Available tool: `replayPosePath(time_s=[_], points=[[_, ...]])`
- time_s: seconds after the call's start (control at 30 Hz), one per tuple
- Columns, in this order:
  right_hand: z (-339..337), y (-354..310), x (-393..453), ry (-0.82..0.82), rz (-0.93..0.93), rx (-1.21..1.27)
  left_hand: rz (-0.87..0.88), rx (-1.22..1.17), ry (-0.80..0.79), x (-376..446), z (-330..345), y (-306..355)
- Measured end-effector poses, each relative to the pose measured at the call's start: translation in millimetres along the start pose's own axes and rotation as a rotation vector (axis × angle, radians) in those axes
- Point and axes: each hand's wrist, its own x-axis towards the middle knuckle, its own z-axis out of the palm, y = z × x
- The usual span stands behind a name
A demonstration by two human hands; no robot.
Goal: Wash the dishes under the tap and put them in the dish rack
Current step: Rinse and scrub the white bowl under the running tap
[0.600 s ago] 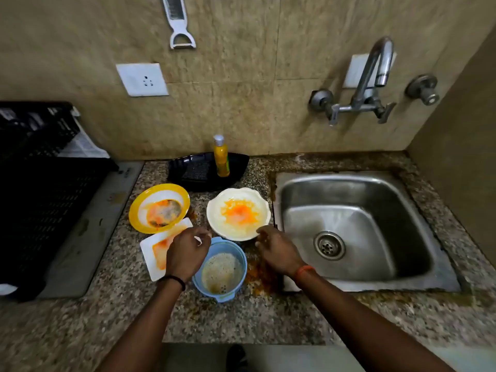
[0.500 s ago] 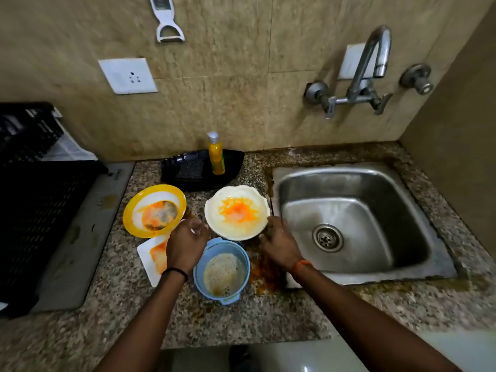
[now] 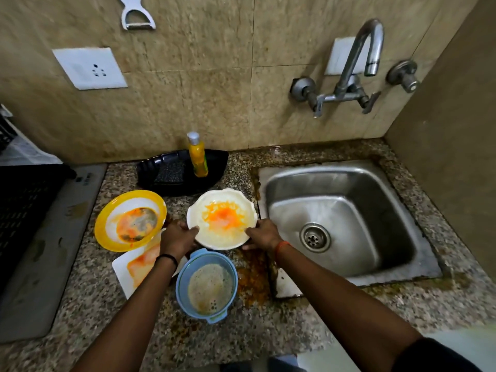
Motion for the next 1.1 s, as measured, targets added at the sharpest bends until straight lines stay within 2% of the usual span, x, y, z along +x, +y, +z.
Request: replayPosePath(time_s=[0.27,0.37,0.47,0.57,0.67,0.9,1.0,1.1], points=[[-26.2,-1.4,17.3,-0.037,-0.038,0.083,-0.016,-0.068,-0.129,8.3,9.8,26.0],[-52.2,-8.6,18.5,-0.036,-0.081,0.138,-0.113,-0.247,-0.166,4.7,24.0,52.3],[-86.6,-15.5,17.8,-0.046,-0.105,0.195,-0.209,-0.501,-0.317,-1.1,41.8,88.7],[-127.9,-17.9,15.2,-0.034,-0.097,0.230,-0.220,-0.550,-0.437,-4.8,65.5,119.1],[-172.2,-16.8,12.5,-0.013,-0.114,0.150,-0.221,-0.562,-0.451,-7.4,98.4,143.2],[-262.5,-64.0,29.9,0.552,-0.386,-0.053,-0.177,-0.628,-0.452,-12.3,145.5,202.7],[-287.6,-105.3,37.8,0.649,-0.498,-0.160,-0.161,-0.638,-0.452,-15.5,156.6,225.6],[-298.8,-141.5,47.5,0.704,-0.524,-0.313,-0.156,-0.639,-0.441,-19.1,164.3,242.9]])
